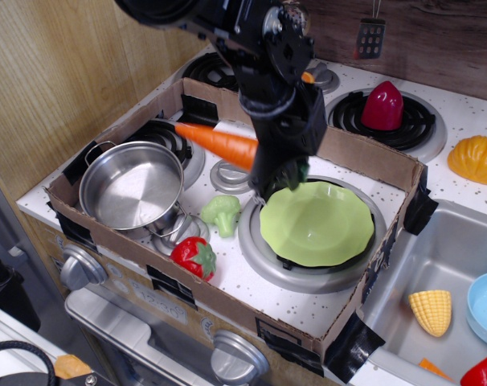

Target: Put carrot on plate

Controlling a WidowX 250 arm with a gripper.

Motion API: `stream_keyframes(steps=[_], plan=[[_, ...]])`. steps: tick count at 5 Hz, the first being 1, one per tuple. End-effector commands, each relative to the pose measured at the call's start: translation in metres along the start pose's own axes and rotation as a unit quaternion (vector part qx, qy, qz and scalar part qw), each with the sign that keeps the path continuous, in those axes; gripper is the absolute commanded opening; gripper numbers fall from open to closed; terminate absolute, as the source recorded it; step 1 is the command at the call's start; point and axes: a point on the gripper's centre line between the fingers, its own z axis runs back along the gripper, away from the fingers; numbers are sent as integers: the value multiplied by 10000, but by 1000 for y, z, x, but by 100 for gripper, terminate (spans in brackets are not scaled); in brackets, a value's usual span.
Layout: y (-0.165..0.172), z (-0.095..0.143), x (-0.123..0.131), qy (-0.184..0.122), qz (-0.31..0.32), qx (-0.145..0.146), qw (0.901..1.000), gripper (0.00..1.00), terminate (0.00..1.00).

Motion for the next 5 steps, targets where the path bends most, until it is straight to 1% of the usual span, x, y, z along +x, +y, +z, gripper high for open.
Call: stream_keyframes(steps=[1,2,3,4,5], plan=[[-3,-9,34,-565,376,114,9976,0,0],[-3,-17,49,-860,470,-21,9952,0,0],[-1,-26,66,-1021,568,-14,9932,0,0],[2,-26,76,-1039,603,49,9928,0,0],[3,-24,79,-1074,733,85,9915,100,0]])
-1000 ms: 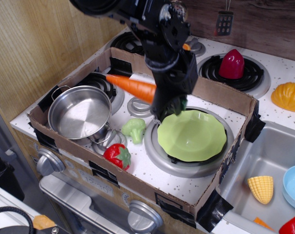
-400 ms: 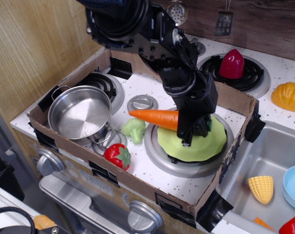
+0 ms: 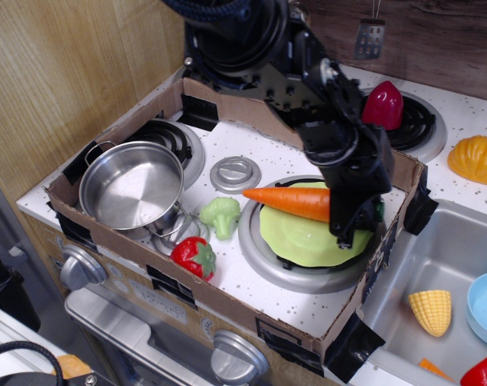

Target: Put carrot on plate

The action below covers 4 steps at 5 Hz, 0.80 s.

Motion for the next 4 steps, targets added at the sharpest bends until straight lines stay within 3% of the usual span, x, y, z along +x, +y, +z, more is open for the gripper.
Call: stream_keyframes(steps=[1,2,4], plan=[[9,9,19,-100,100,156,9998,100,0],[10,15,17,123,105,236,9996,100,0],[25,73,8,1097,-67,456,9929,100,0]])
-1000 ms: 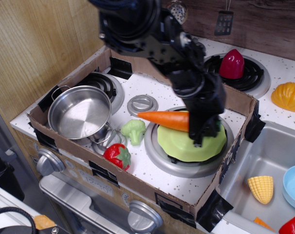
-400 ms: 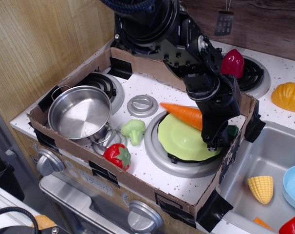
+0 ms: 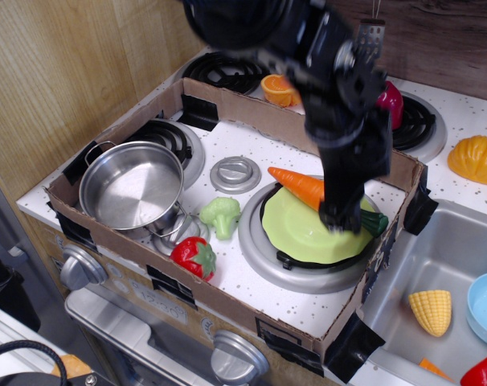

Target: Put carrot on plate

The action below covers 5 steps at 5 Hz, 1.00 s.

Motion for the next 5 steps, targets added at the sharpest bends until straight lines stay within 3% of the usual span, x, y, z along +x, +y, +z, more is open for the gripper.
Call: stream_keyframes(steps=[1,2,5], plan=[[19,63,5,498,-72,369,9981,100,0],[14,76,8,547,56,421,9976,100,0],[14,76,8,547,56,421,9976,100,0]])
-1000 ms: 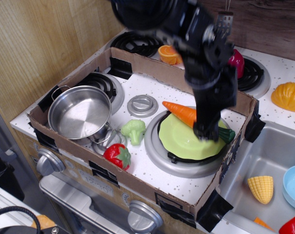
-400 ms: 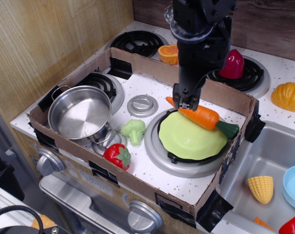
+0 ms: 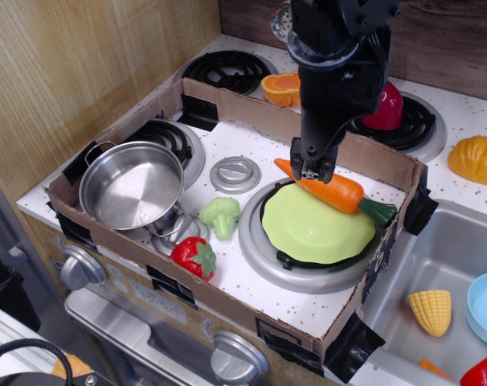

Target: Put carrot on plate

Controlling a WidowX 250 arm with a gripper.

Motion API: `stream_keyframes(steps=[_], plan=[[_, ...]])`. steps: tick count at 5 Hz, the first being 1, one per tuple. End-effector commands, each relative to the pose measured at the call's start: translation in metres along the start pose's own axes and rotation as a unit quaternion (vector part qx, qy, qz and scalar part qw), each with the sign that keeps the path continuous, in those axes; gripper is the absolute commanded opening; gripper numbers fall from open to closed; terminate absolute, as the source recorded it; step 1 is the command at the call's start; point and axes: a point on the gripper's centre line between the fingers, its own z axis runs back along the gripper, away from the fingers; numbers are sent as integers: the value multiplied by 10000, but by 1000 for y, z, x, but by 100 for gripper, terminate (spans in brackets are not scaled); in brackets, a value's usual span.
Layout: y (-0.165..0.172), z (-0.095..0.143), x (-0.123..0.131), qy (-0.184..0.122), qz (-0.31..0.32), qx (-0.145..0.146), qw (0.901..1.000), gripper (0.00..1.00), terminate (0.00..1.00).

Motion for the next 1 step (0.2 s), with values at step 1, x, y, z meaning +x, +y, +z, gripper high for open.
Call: stream_keyframes(steps=[1], plan=[[8,14,16,-135,23,209,9997,100,100]])
